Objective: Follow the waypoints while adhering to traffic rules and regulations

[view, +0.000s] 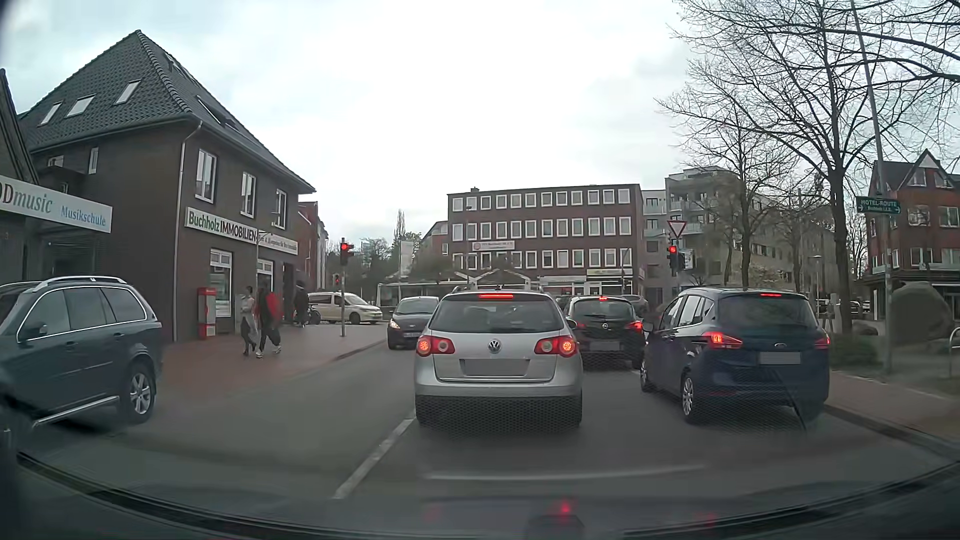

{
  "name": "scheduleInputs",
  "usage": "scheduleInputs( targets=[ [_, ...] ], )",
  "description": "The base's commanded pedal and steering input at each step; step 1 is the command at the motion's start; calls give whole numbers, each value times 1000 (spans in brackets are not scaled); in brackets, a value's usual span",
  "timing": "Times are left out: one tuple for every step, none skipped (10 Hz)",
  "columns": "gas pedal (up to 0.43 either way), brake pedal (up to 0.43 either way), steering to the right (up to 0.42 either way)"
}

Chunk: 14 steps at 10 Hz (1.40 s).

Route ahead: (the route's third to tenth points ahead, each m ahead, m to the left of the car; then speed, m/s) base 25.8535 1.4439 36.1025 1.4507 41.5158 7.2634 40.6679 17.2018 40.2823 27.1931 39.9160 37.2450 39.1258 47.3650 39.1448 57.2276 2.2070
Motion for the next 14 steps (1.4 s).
scheduleInputs(
  targets=[
    [0,238,17],
    [0,238,16],
    [0,238,12],
    [0,238,8],
    [0,238,4],
    [0,238,1],
    [0,238,-1],
    [0,232,-3],
    [0,232,-4],
    [0,220,-4],
    [0,213,-4],
    [0,201,-4],
    [0,207,-4],
    [0,213,-4]
  ],
)
